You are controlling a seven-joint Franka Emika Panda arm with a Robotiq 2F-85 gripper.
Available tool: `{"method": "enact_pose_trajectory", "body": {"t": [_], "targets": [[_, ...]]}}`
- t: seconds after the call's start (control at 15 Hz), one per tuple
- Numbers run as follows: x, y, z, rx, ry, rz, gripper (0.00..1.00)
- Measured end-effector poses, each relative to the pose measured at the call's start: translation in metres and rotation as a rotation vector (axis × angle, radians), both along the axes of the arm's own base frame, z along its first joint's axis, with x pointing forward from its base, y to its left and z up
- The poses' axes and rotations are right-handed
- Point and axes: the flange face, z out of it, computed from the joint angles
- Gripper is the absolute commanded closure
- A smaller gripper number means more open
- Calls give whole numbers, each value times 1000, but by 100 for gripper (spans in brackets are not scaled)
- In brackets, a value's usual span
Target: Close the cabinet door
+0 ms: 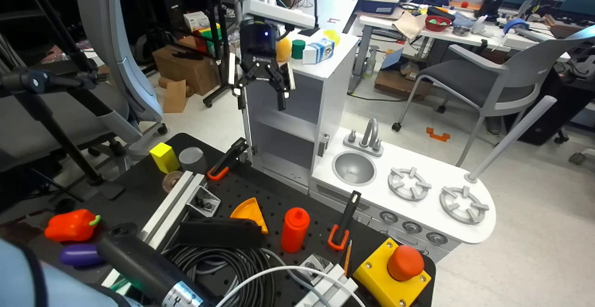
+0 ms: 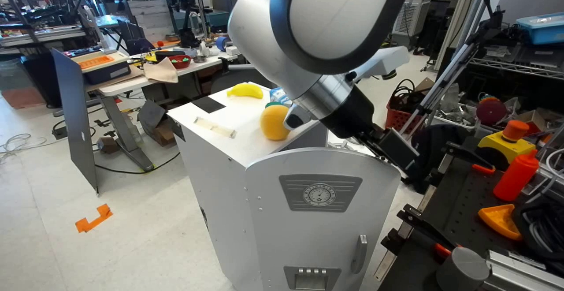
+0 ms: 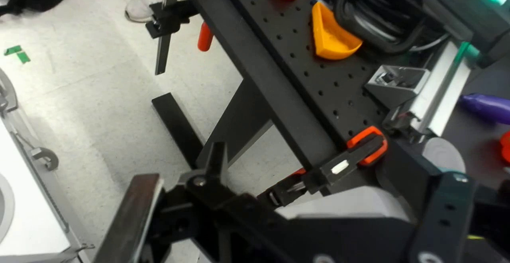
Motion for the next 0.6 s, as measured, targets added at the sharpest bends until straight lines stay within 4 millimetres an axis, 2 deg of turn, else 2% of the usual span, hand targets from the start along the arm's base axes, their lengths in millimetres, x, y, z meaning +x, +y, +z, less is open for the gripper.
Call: {"method": "enact_pose_trajectory", "body": {"t": [0.13,0.6], "targets": [[0,-3,-5,18,-8,10,0],[6,-36,9,103,-130,-45,0]]}}
